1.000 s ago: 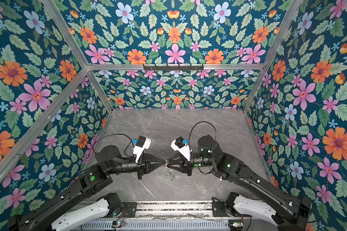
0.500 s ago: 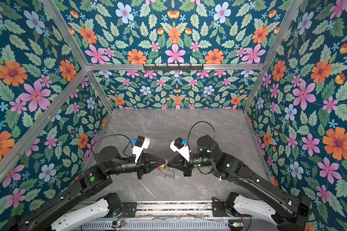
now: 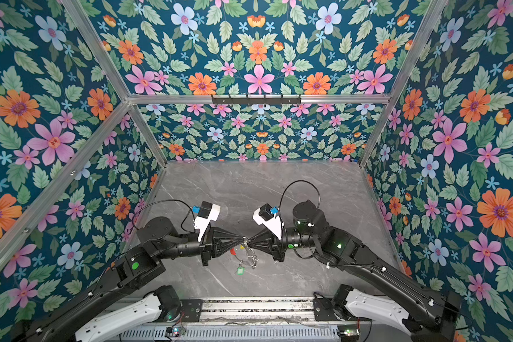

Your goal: Remove the keys from the keyring

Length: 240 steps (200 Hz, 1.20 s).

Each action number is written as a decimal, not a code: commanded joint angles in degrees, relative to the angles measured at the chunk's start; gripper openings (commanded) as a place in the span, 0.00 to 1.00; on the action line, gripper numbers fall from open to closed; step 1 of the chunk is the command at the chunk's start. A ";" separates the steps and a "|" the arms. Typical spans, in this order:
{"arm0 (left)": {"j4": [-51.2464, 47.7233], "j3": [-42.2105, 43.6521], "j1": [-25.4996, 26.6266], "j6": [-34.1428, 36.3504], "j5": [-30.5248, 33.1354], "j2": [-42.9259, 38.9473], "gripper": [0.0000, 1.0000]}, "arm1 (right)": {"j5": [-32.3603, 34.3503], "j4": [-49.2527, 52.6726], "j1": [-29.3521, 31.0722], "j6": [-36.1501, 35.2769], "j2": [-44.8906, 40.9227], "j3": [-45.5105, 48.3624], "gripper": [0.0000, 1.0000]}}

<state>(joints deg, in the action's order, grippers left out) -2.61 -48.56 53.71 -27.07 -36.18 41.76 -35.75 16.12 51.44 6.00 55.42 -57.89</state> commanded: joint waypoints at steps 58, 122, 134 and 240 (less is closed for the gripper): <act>2.52 -0.18 0.04 0.44 -2.05 -0.05 0.00 | -0.13 -1.35 0.97 -0.67 -0.40 0.00 0.45; 3.93 0.04 0.03 -0.35 -4.07 0.69 0.00 | 5.05 -0.31 2.85 -2.21 0.65 -0.93 0.54; 3.94 0.13 0.06 -0.43 -4.25 0.69 0.00 | 5.50 -0.04 2.87 -2.45 0.77 -1.09 0.55; 3.67 0.31 0.03 -0.35 -4.06 0.30 0.00 | 7.53 0.72 3.93 -2.84 1.19 -2.32 0.51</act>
<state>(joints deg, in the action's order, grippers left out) -0.86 -48.18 53.71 -27.33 -40.07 42.17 -29.80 16.75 54.96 3.40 56.69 -59.86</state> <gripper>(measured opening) 0.050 0.512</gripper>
